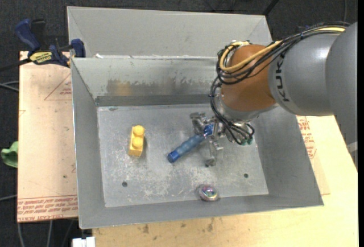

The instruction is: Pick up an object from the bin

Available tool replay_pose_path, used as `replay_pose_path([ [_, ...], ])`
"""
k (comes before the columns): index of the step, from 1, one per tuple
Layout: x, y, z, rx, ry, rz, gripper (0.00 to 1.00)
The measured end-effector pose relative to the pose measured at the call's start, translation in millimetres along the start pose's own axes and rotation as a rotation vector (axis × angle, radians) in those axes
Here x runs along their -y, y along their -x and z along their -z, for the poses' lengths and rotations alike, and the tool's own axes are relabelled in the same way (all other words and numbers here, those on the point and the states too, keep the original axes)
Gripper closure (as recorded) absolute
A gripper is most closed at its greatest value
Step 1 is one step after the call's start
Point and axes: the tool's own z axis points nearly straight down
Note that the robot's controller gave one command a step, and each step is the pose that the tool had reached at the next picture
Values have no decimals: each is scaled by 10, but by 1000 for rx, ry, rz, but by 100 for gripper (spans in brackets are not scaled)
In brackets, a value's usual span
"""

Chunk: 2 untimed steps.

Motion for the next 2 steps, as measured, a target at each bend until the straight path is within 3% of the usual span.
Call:
replay_pose_path([
  [1,5,17,46,4,-2,1,100],
  [2,-150,585,2044,8,-3,169,100],
])
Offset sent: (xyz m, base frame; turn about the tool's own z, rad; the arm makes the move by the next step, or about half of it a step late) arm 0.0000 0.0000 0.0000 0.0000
